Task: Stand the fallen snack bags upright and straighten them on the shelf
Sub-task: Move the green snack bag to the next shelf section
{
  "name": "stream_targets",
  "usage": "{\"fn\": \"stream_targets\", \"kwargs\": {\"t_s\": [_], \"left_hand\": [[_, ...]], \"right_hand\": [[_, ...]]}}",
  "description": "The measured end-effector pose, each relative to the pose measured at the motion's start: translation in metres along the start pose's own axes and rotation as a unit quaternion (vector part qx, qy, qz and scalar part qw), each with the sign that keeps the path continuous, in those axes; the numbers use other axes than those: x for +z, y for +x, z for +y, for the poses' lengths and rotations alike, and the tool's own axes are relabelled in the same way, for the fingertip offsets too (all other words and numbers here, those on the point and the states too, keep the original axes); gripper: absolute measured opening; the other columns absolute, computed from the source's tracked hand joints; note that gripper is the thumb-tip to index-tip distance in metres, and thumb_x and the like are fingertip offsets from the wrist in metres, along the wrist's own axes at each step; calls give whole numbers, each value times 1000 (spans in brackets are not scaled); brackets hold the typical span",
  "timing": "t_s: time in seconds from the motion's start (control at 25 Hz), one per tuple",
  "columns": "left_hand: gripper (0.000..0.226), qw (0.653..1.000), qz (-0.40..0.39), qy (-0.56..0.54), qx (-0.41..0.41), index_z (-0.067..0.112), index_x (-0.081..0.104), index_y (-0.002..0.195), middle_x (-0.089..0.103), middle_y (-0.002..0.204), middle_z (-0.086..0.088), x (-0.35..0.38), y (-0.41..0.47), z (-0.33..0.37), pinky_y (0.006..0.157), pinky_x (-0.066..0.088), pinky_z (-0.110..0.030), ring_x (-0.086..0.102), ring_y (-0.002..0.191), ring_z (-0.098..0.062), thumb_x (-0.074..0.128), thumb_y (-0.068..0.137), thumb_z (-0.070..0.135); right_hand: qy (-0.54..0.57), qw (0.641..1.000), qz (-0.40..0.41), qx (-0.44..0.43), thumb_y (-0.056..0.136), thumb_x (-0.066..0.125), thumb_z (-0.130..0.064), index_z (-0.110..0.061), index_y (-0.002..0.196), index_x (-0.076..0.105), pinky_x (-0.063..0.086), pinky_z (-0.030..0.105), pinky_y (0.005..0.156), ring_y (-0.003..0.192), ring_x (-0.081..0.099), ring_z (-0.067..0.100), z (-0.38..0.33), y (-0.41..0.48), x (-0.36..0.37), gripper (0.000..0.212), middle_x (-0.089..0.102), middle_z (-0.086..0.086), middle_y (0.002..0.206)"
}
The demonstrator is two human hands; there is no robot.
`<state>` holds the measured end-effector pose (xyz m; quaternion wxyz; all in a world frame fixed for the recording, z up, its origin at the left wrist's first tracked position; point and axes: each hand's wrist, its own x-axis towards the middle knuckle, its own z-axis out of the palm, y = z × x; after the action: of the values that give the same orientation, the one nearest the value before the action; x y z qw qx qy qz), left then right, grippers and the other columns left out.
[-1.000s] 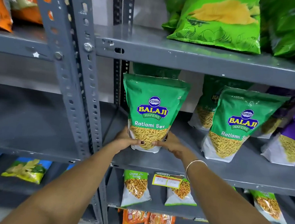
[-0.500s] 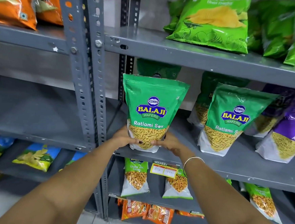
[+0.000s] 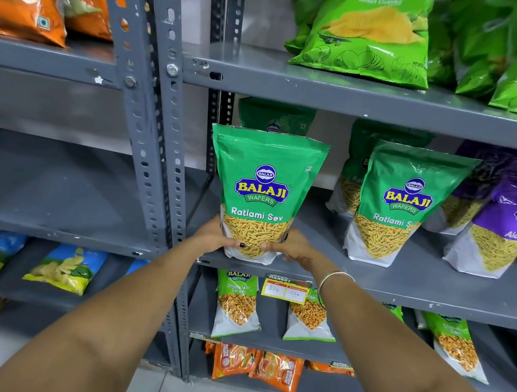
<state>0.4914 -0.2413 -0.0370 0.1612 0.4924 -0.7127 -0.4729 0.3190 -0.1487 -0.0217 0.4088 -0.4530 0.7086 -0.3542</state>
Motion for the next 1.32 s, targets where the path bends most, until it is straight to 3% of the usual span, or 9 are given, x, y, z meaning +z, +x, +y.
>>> {"fn": "stream_targets", "kwargs": {"t_s": [0.08, 0.24, 0.4, 0.56, 0.8, 1.0, 1.08, 1.2, 1.32], "left_hand": [[69, 1000, 1, 2, 2, 9, 42, 134, 54, 139, -9, 1, -1, 1, 99, 38, -28, 50, 128, -24, 75, 74, 11], [69, 1000, 6, 6, 2, 10, 42, 135, 54, 139, -9, 2, -3, 0, 100, 38, -29, 49, 128, -24, 75, 74, 12], [71, 1000, 1, 17, 2, 11, 41, 135, 54, 139, -8, 1, -3, 0, 102, 38, -32, 49, 129, -25, 76, 73, 13], [71, 1000, -3, 20, 5, 11, 41, 136, 53, 140, -9, 0, -3, 2, 103, 38, -32, 49, 129, -25, 75, 74, 11], [71, 1000, -19, 0, 7, 11, 40, 136, 52, 140, -9, 0, -2, 2, 104, 36, -32, 48, 130, -24, 75, 74, 10], [84, 998, -41, 47, -32, 7, 29, 141, 44, 145, -11, -6, 2, 1, 109, 35, -36, 42, 134, -27, 77, 72, 10], [86, 991, -45, 95, -79, 4, 25, 142, 40, 146, -13, -9, 2, 4, 106, 39, -37, 40, 134, -29, 76, 74, 14], [73, 920, -128, 334, -160, 3, 35, 141, 43, 144, -11, -9, -7, 24, 101, 42, -34, 47, 127, -27, 62, 84, 40], [74, 823, -221, 489, -186, 2, 41, 139, 55, 133, -11, 12, -18, 59, 93, 44, -33, 54, 94, -21, 47, 87, 54]], "right_hand": [[-4, 1000, 4, -1, 75, 73, -7, -4, 130, 47, 44, 7, 53, 111, 56, 23, 0, -2, 0, 61, 57, 13, 133], [-4, 1000, 6, 1, 76, 73, -6, -4, 131, 44, 41, 7, 56, 105, 52, 16, -1, -3, 1, 62, 56, 13, 134], [-1, 1000, 9, -3, 75, 73, -6, -5, 131, 43, 42, 13, 63, 116, 54, 26, -1, -4, 2, 63, 55, 13, 135], [2, 1000, 7, 5, 75, 74, -8, -5, 131, 45, 45, 29, 83, 125, 51, 30, 1, -1, 2, 64, 56, 13, 135], [12, 1000, -6, 4, 75, 74, -5, -4, 133, 43, 42, 30, 90, 125, 50, 26, 3, 4, 1, 66, 55, 12, 134], [-10, 1000, -22, 7, 74, 74, -9, -7, 138, 33, 35, 33, 108, 129, 44, 20, 6, 3, -5, 75, 48, 4, 137], [-28, 999, -9, 37, 73, 76, -18, -7, 142, 25, 33, 40, 114, 136, 38, 26, 11, 2, -12, 87, 37, 9, 148], [-77, 994, -9, 79, 75, 74, -26, -8, 145, 20, 40, 40, 105, 136, 37, 31, 19, -3, -33, 90, 30, 15, 152], [-138, 981, -26, 136, 79, 70, -29, -4, 135, 38, 49, 33, 79, 110, 56, 30, 34, -11, -77, 69, 48, 23, 135]]}}
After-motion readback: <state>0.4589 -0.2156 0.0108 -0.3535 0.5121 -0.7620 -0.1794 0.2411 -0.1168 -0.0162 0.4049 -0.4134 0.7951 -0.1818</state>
